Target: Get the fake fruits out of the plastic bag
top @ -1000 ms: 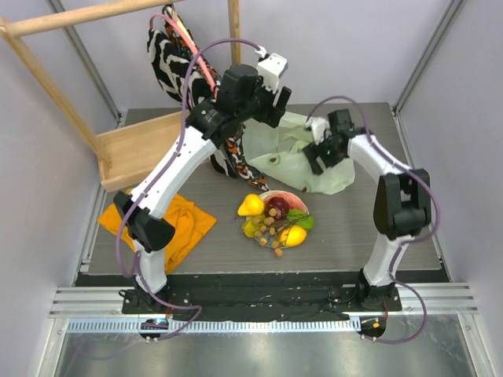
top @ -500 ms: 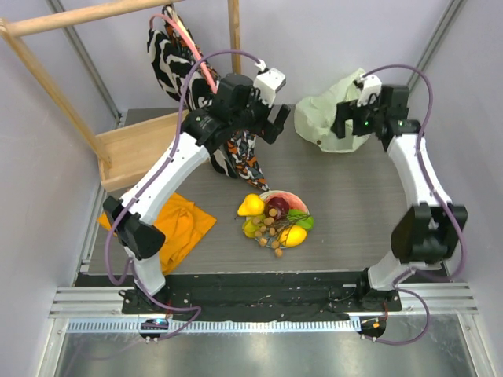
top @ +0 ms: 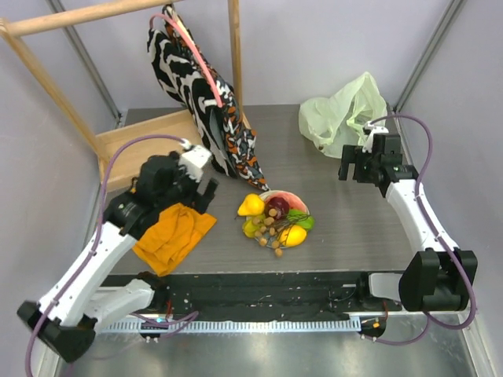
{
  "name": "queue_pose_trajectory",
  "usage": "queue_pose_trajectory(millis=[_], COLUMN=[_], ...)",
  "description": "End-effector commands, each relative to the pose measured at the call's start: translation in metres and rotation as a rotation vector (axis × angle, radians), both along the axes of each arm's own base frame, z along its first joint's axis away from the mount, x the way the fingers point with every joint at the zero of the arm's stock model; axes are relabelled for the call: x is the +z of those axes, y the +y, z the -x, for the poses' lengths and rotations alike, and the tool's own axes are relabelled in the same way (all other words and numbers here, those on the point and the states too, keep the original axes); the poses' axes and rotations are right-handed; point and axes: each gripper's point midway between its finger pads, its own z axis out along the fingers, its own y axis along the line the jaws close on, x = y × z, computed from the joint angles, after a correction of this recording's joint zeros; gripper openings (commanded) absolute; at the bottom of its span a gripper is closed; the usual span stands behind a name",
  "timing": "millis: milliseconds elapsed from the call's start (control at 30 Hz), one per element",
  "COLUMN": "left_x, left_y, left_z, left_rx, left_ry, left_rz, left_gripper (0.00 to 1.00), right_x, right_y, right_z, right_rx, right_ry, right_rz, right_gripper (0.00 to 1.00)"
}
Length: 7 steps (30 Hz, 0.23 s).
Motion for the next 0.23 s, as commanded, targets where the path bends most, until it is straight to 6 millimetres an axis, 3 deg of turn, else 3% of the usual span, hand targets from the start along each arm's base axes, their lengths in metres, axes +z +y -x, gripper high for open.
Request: queue_pose_trajectory(millis=[0,100,200], left_x=[-0.029,-0.048,-0.062], left_y=[0.101,0.142,0.147], left_z=[-0.039,-0.059,-0.079], left_rx=[0.442,0.627,0.68], left_ry=[0.071,0.201,0.224], left_rz=[0.034,0.197,0.242], left_gripper=[1.0,1.0,1.0], right_x=[0.008,-0.001,-0.007], right_y=[-0.009,-0.011,-0.017], right_z=[0.003,0.005,0.0], right_rx=[-0.098,-0.092,-0.103], right_ry=[-0.053,-0.048,-0.056], right_rz=[-0.004,0.008,0.04], right_gripper=[1.0,1.0,1.0])
